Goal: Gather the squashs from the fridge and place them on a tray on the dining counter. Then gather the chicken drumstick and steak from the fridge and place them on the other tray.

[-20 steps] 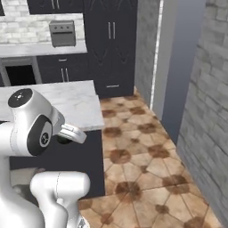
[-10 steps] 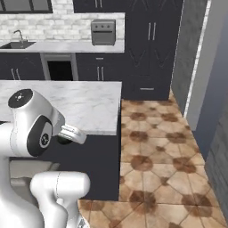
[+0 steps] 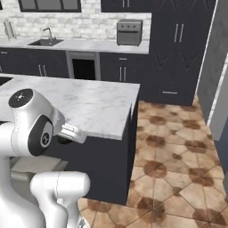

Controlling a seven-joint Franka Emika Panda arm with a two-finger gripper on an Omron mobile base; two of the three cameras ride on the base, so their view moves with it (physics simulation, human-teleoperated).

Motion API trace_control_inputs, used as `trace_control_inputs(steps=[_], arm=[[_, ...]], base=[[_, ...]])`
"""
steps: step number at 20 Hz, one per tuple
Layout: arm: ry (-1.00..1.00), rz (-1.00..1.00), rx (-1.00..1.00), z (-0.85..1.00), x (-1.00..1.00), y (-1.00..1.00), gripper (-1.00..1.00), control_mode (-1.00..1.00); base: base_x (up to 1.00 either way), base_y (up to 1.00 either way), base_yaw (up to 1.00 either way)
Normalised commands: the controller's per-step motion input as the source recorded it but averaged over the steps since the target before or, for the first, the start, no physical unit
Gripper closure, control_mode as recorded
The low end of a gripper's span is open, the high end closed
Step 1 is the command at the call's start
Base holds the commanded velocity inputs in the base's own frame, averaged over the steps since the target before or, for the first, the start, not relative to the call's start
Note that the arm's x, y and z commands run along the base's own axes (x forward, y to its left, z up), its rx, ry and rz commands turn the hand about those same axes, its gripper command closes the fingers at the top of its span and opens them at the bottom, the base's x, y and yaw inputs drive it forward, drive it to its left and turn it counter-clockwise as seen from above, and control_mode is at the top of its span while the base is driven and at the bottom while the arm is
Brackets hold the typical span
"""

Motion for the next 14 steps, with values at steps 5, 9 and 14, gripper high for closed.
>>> trace_control_inputs(steps=[5, 9, 14], arm=[[0.0, 0.0, 0.0, 0.0, 0.0, 0.0, 1.0, 1.0], [0.0, 0.0, 0.0, 0.0, 0.0, 0.0, 1.0, 1.0], [0.0, 0.0, 0.0, 0.0, 0.0, 0.0, 1.0, 1.0]], base=[[0.16, 0.0, 0.25], [0.18, 0.01, 0.33], [0.09, 0.13, 0.4]])
